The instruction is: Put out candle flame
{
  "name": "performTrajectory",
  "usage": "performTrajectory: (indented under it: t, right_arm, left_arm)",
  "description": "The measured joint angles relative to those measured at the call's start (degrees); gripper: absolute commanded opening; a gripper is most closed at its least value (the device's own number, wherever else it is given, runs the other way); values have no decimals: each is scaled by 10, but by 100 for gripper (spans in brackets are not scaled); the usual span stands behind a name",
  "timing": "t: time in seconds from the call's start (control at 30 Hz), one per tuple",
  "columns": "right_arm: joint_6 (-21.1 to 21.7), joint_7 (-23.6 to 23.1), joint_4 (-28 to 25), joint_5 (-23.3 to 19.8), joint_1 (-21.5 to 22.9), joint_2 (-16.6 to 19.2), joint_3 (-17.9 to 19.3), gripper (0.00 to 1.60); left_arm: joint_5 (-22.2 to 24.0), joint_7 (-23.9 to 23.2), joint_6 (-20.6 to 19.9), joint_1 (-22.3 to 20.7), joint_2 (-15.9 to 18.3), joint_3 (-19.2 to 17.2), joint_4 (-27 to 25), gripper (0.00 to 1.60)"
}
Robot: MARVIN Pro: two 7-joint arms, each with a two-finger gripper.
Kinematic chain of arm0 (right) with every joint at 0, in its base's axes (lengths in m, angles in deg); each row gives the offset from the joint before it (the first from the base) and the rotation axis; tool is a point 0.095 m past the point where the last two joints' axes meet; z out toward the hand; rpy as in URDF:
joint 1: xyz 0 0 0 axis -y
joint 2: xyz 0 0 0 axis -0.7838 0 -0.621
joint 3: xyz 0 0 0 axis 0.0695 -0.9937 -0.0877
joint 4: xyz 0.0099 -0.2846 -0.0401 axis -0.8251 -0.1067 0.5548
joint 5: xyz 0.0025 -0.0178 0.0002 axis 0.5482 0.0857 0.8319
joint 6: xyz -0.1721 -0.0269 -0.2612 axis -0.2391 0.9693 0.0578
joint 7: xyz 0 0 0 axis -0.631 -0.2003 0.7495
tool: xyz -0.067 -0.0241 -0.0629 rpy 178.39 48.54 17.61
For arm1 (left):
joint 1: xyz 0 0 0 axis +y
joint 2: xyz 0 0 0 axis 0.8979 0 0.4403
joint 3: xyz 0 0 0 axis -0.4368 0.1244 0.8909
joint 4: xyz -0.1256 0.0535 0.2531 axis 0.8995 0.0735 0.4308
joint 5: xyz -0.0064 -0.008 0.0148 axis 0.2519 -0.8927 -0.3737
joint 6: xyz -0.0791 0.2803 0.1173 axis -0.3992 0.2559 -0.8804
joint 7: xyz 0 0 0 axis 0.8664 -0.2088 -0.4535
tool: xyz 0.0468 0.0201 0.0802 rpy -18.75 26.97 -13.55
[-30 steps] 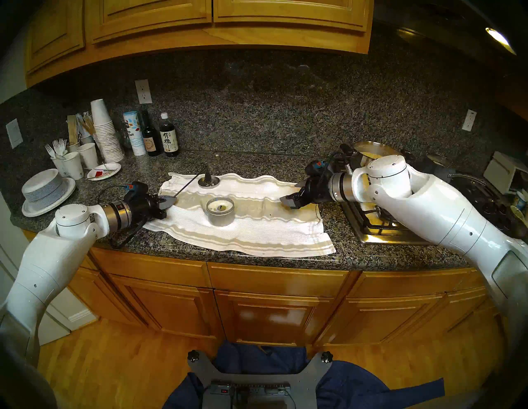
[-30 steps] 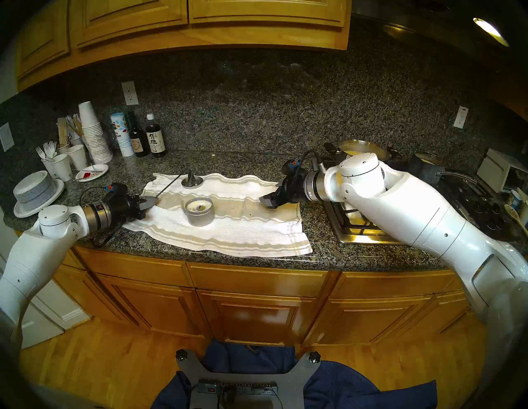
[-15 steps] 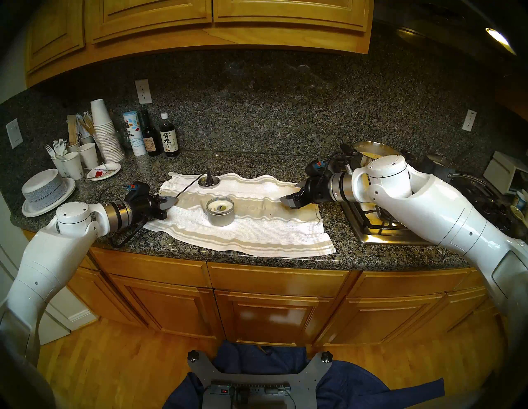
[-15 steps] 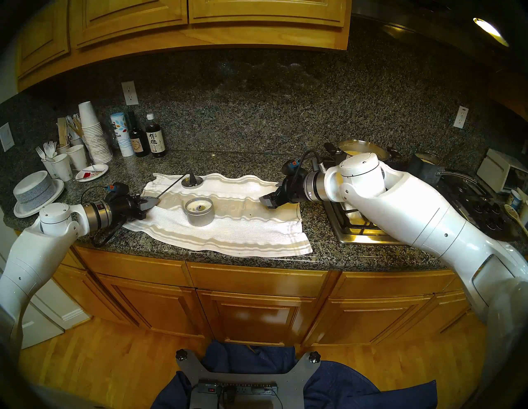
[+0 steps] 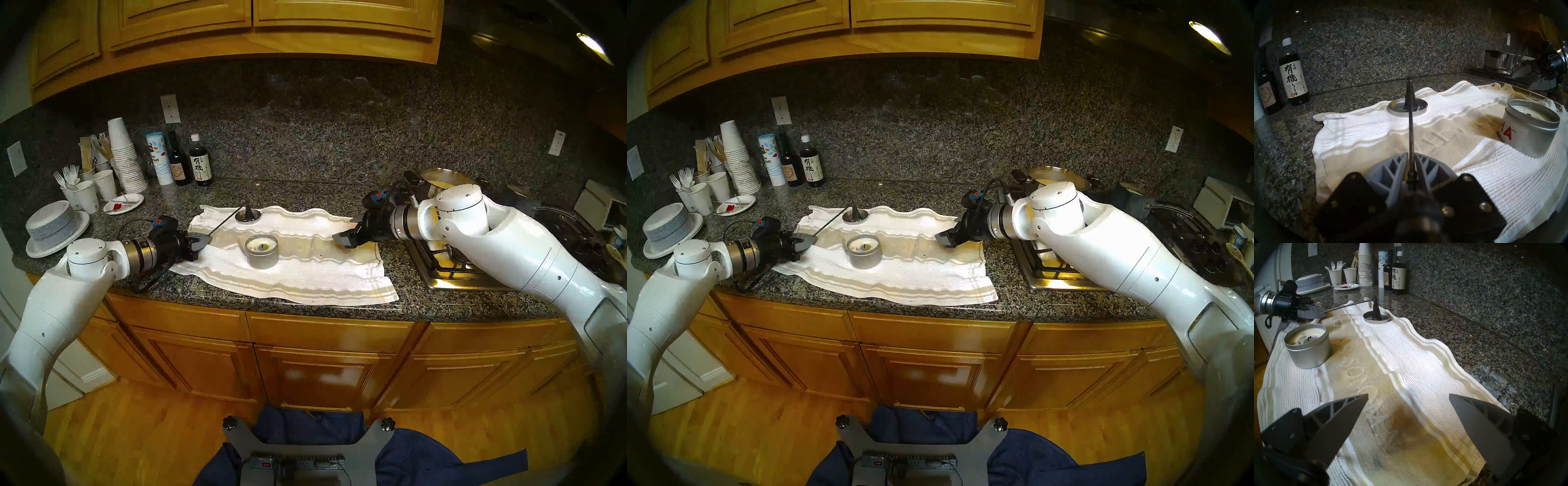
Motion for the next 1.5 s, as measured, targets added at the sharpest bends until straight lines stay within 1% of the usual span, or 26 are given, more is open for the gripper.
performTrajectory:
  t: [0.13, 0.23, 0.27, 0.3, 0.37, 0.4, 0.5, 0.53, 0.6, 0.77, 0.8, 0.87, 1.1, 1.3, 1.5]
  right_arm:
    - [0, 0, 0, 0, 0, 0, 0, 160]
    - [0, 0, 0, 0, 0, 0, 0, 160]
    - [0, 0, 0, 0, 0, 0, 0, 160]
    - [0, 0, 0, 0, 0, 0, 0, 160]
    - [0, 0, 0, 0, 0, 0, 0, 160]
    - [0, 0, 0, 0, 0, 0, 0, 160]
    - [0, 0, 0, 0, 0, 0, 0, 160]
    - [0, 0, 0, 0, 0, 0, 0, 160]
    - [0, 0, 0, 0, 0, 0, 0, 160]
    - [0, 0, 0, 0, 0, 0, 0, 160]
    - [0, 0, 0, 0, 0, 0, 0, 160]
    - [0, 0, 0, 0, 0, 0, 0, 160]
    - [0, 0, 0, 0, 0, 0, 0, 160]
    - [0, 0, 0, 0, 0, 0, 0, 160]
    - [0, 0, 0, 0, 0, 0, 0, 160]
  left_arm:
    - [2, -3, 0, 0, 3, -2, -2, 108]
    - [3, -6, 0, 1, 5, -6, -6, 109]
    - [4, -6, 0, 2, 6, -7, -7, 114]
    - [4, -7, 0, 2, 6, -8, -8, 126]
    - [7, -7, 1, 4, 8, -13, -12, 132]
    - [8, -7, 2, 6, 9, -17, -15, 139]
    - [14, -8, 6, 11, 14, -30, -24, 143]
    - [16, -9, 9, 14, 16, -37, -28, 160]
    - [18, -9, 11, 15, 17, -41, -31, 160]
    - [31, -5, 20, 27, 23, -72, -49, 160]
    - [36, -2, 24, 34, 25, -85, -56, 160]
    - [39, 0, 27, 40, 26, -94, -61, 160]
    - [58, 23, 44, 84, 28, -149, -86, 160]
    - [72, 45, 56, 130, 19, -199, -115, 160]
    - [77, 64, 63, 168, 3, -227, -135, 160]
